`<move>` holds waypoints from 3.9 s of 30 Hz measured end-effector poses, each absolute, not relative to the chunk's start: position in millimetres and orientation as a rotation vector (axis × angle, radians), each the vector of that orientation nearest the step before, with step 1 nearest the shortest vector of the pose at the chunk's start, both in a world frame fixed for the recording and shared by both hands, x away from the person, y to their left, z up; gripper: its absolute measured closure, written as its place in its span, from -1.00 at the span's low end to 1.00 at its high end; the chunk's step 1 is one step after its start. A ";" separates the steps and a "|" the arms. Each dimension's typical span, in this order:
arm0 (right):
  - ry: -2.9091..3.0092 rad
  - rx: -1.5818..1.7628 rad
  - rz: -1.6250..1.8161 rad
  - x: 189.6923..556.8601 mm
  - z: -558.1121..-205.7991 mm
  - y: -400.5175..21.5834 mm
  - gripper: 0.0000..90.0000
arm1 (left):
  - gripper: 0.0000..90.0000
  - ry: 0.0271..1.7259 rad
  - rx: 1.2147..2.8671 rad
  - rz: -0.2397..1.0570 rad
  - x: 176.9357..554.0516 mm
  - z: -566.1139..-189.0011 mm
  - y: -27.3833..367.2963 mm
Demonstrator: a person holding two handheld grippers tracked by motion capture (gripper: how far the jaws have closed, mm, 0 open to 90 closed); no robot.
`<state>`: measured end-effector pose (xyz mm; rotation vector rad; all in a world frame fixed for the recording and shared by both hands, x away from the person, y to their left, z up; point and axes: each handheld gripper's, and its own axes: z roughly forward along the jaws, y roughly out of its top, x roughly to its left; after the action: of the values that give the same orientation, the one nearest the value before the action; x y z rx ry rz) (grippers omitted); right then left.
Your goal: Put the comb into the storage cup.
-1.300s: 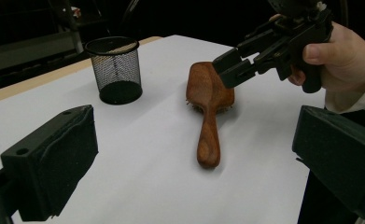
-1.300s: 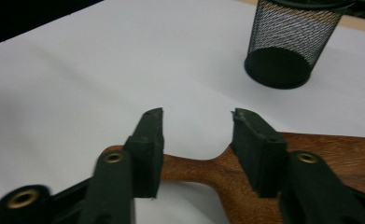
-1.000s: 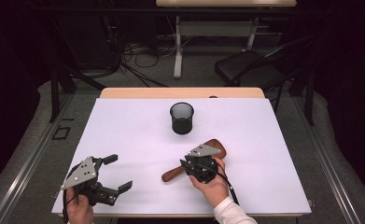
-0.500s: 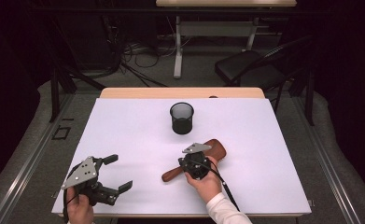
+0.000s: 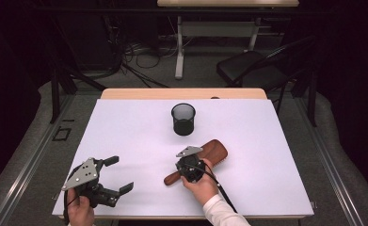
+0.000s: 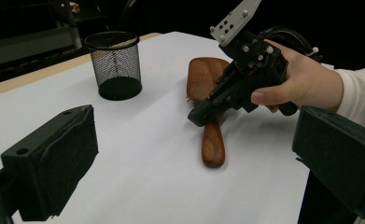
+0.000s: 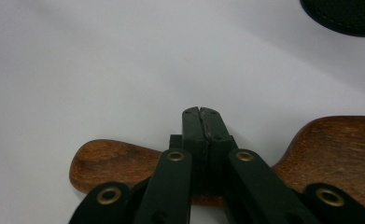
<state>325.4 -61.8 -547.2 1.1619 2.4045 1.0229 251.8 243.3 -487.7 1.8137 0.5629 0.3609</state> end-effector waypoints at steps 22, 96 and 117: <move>2.450 1.107 0.994 306.5 -546.0 -74.1 1.00 | -0.99 0.571 1.816 0.357 252.3 -488.3 243.3; 2.334 1.280 1.073 277.6 -536.4 -171.6 0.94 | -0.99 0.581 1.815 0.351 254.0 -490.4 244.5; 2.250 1.235 1.140 276.4 -524.5 -173.0 -0.14 | -0.99 0.579 1.816 0.349 254.1 -491.0 243.8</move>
<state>276.4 -173.0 -524.5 1.2354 2.2500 1.1403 254.1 243.8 -491.0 1.8155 0.5791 0.3491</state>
